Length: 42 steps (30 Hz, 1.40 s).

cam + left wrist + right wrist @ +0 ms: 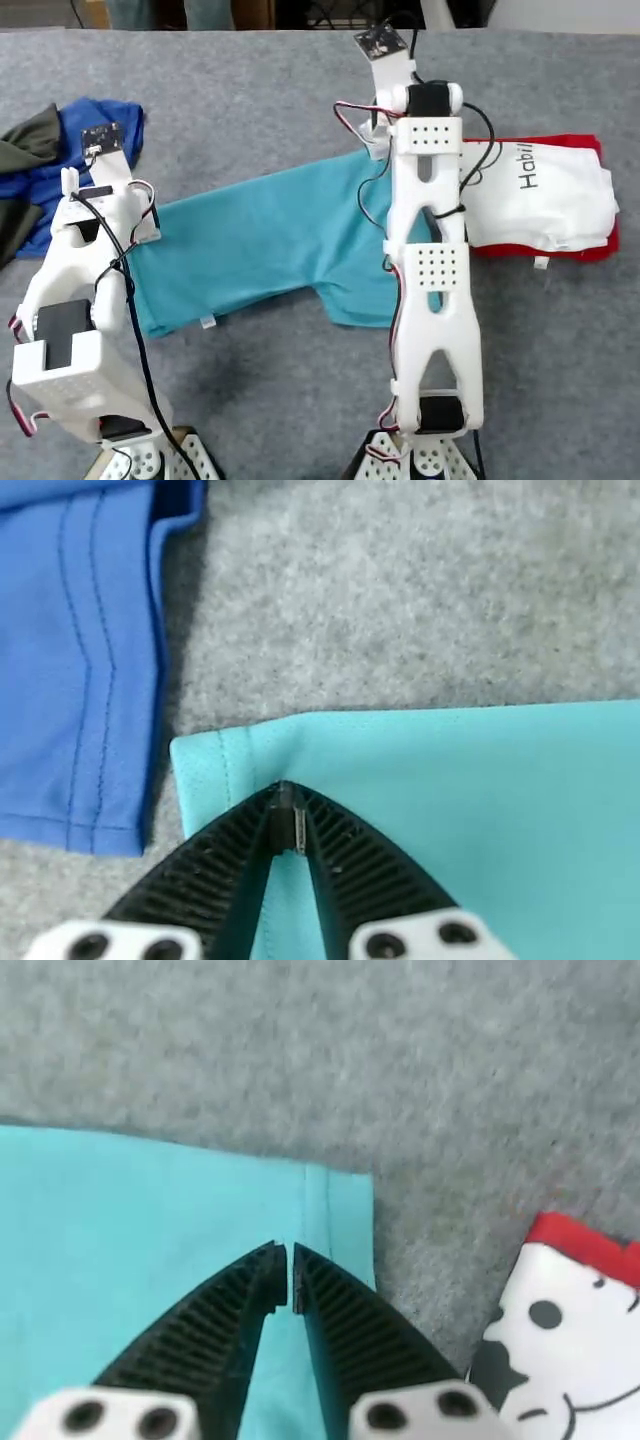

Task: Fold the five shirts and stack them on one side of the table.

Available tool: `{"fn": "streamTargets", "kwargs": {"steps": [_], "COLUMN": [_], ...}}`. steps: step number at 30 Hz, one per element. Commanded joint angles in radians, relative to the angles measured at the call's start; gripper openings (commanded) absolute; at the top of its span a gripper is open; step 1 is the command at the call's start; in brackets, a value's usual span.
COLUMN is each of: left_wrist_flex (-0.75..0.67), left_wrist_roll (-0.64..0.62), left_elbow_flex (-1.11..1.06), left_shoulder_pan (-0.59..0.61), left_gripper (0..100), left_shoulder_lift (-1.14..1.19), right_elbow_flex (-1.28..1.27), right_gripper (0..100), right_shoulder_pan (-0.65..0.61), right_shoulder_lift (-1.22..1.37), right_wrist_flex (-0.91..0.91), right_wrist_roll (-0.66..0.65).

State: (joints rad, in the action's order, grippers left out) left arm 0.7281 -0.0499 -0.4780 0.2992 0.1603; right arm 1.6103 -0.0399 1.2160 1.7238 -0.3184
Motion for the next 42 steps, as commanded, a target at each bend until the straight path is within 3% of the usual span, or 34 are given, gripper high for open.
{"fn": "streamTargets", "kwargs": {"steps": [1, 6, 13, 24, 27, 31, 36, 42], "left_wrist_flex": [-0.021, -0.021, -0.021, -0.017, -0.015, -0.014, -0.014, -0.014], "left_wrist_roll": [-0.006, -0.006, -0.009, -0.009, -0.014, -0.014, -0.014, -0.014], "left_elbow_flex": [0.001, 0.001, -0.001, -0.001, -0.001, -0.002, -0.002, -0.002], "left_shoulder_pan": [0.027, 0.027, 0.027, 0.028, 0.051, 0.059, 0.059, 0.058], "left_gripper": [3, 3, 3, 3, 3, 3, 3, 3], "left_shoulder_lift": [-0.009, -0.009, -0.009, -0.009, -0.009, -0.009, -0.009, -0.009], "right_elbow_flex": [-0.004, -0.005, 0.07, 0.048, -0.019, -0.295, -0.825, -1.394], "right_gripper": [2.2, 2.2, 2.2, 2.5, 2.6, 2.6, 2.6, 2.6], "right_shoulder_pan": [0.005, 0.046, 0.051, 0.021, 0.017, 0.0, -0.031, -0.1], "right_shoulder_lift": [0.005, 0.147, 0.114, -0.292, -0.44, -0.682, -1.04, -1.412], "right_wrist_flex": [-0.089, -0.141, -0.025, 0.044, 0.046, 0.046, 0.043, 0.035], "right_wrist_roll": [0.008, 0.006, 0.005, 0.003, -0.098, -0.301, -0.546, -0.695]}}
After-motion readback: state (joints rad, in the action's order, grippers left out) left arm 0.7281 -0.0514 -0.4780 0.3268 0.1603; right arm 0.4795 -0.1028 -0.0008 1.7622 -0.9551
